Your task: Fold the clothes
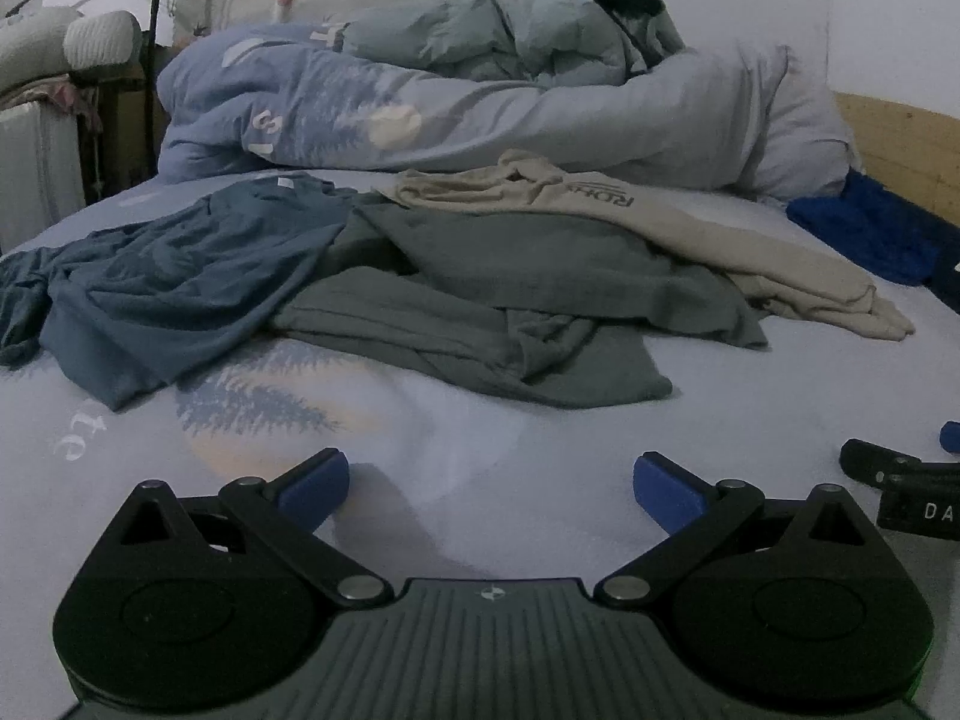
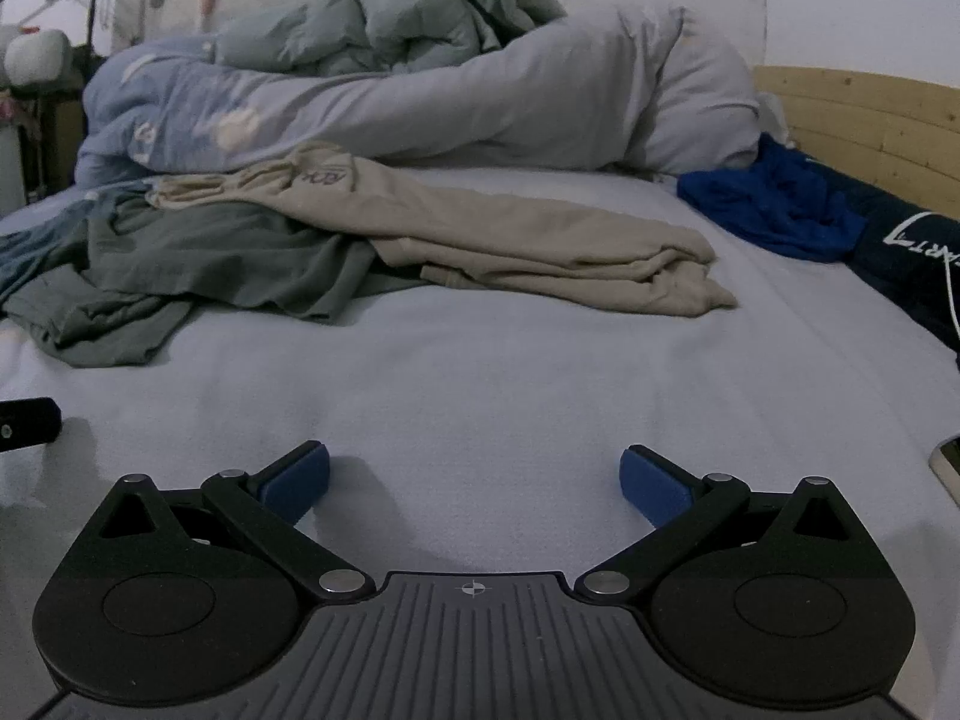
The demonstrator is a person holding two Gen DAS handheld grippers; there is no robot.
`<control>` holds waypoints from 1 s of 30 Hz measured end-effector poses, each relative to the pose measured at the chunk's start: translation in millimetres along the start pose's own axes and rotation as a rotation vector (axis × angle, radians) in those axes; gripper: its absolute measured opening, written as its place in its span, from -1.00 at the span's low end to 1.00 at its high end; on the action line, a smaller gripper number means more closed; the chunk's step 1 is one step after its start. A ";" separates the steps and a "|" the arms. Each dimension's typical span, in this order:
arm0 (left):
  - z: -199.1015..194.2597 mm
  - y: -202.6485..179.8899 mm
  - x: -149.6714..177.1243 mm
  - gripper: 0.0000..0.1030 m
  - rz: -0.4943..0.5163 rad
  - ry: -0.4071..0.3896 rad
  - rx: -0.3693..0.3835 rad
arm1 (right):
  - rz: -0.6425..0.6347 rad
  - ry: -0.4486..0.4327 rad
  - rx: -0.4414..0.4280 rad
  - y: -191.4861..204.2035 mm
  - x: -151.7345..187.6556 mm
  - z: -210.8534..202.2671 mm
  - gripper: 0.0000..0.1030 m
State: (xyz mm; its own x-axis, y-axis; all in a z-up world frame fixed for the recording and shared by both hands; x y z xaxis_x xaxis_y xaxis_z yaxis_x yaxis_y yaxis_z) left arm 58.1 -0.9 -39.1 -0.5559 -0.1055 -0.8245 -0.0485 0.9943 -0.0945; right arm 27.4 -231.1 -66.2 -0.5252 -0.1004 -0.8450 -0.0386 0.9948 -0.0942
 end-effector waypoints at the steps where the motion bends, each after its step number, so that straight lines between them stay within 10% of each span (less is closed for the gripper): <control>1: 0.3 -0.1 0.1 1.00 -0.002 -0.001 0.001 | -0.001 -0.001 0.001 0.2 0.0 -0.1 1.00; 30: 1.7 1.7 -0.1 1.00 -0.025 0.015 0.028 | 0.002 0.020 -0.008 0.1 -1.4 0.7 1.00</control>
State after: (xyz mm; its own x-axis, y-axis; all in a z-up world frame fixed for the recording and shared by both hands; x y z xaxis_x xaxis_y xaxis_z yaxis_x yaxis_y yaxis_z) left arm 59.5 0.8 -40.2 -0.5674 -0.1298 -0.8132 -0.0393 0.9906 -0.1307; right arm 28.8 -230.9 -65.4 -0.5426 -0.0979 -0.8343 -0.0439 0.9951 -0.0882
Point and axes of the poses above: each gripper's, at about its wrist camera, not at the fingertips, and z roughly the way its jaws point, y to its left, x to its underside, the point moved 7 cm from there along z, roughly the way its jaws point, and after that the axes turned 5 degrees about -z, right-handed, at the moved point
